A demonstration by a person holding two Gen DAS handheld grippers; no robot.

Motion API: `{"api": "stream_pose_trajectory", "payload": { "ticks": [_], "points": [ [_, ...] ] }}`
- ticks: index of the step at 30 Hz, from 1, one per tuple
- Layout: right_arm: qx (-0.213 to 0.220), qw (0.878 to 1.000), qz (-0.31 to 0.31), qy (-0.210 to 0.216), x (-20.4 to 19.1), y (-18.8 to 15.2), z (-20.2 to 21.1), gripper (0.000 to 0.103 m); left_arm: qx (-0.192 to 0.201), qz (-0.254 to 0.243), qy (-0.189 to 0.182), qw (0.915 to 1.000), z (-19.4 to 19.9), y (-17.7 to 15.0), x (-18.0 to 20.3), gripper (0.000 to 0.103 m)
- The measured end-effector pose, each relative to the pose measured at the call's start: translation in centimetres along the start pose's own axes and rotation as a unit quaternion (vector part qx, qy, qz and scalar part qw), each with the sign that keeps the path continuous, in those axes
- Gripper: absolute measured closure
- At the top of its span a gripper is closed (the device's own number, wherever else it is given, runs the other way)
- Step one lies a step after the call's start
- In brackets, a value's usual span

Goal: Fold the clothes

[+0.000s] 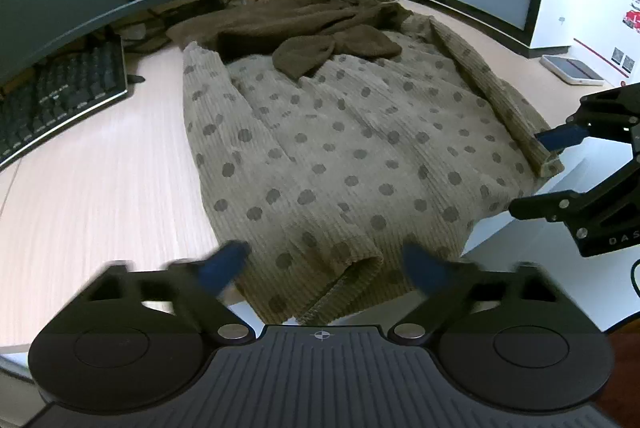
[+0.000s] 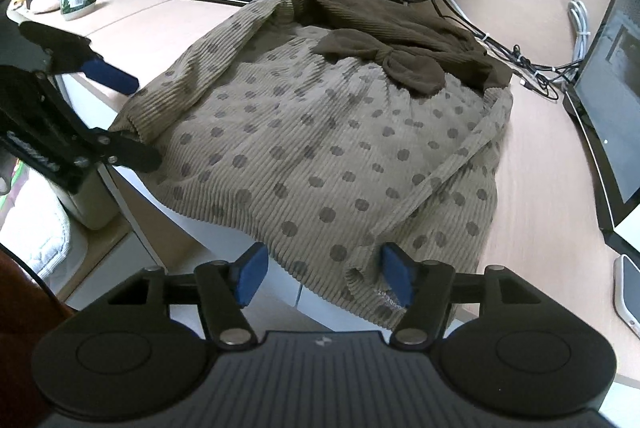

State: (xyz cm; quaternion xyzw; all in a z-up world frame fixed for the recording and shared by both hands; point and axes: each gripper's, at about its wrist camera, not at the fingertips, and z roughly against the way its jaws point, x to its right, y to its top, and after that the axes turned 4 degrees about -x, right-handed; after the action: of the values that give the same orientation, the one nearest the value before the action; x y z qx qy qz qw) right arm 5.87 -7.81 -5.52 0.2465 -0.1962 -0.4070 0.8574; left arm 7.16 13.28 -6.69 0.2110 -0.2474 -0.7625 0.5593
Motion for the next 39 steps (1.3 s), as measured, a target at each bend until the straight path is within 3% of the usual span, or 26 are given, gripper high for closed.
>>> {"api": "stream_pose_trajectory", "payload": {
  "ticks": [2, 5, 6, 7, 11, 15, 23, 26, 31, 36, 39],
  "points": [
    [0.001, 1.000, -0.003, 0.002, 0.1, 0.0, 0.0, 0.039, 0.007, -0.009, 0.000, 0.9999, 0.1, 0.0, -0.2, 0.037],
    [0.002, 1.000, -0.009, 0.007, 0.3, 0.0, 0.1, 0.039, 0.015, -0.021, -0.007, 0.9996, 0.6, 0.3, -1.1, 0.074],
    [0.002, 1.000, -0.011, 0.008, 0.3, 0.1, 0.1, 0.039, 0.016, -0.021, -0.011, 0.9996, 0.8, 0.5, -1.6, 0.091],
    [0.002, 1.000, -0.013, 0.011, 0.4, 0.1, 0.1, 0.039, 0.020, -0.023, -0.011, 0.9995, 1.3, 0.8, -1.9, 0.092],
    [0.003, 1.000, -0.019, 0.016, 0.6, 0.2, 0.0, 0.039, 0.037, -0.072, -0.016, 0.9966, 2.6, 1.9, -1.6, 0.092],
    [0.002, 1.000, -0.022, 0.019, 0.7, 0.4, 0.0, 0.038, 0.005, -0.103, -0.034, 0.9941, 1.2, 1.6, 0.1, 0.092],
    [-0.001, 0.998, -0.043, 0.039, 1.7, 0.1, 1.6, 0.038, -0.019, -0.078, -0.074, 0.9940, 0.6, 0.7, 0.3, 0.083],
    [-0.002, 0.998, -0.037, 0.041, 1.7, 0.1, 2.2, 0.038, -0.022, -0.077, -0.082, 0.9935, 0.6, 0.7, 0.3, 0.075],
    [0.004, 0.999, -0.026, 0.041, 1.5, 0.4, 3.3, 0.032, -0.048, -0.071, -0.120, 0.9891, 0.5, 0.0, 0.6, 0.057],
    [0.013, 0.999, -0.033, 0.038, 1.6, 0.6, 3.7, 0.030, -0.073, -0.065, -0.158, 0.9826, 0.5, -0.7, 0.8, 0.045],
    [0.015, 0.999, -0.037, 0.034, 1.4, 0.7, 3.8, 0.030, -0.066, -0.069, -0.167, 0.9813, 1.4, -0.9, 0.6, 0.038]
  ]
}}
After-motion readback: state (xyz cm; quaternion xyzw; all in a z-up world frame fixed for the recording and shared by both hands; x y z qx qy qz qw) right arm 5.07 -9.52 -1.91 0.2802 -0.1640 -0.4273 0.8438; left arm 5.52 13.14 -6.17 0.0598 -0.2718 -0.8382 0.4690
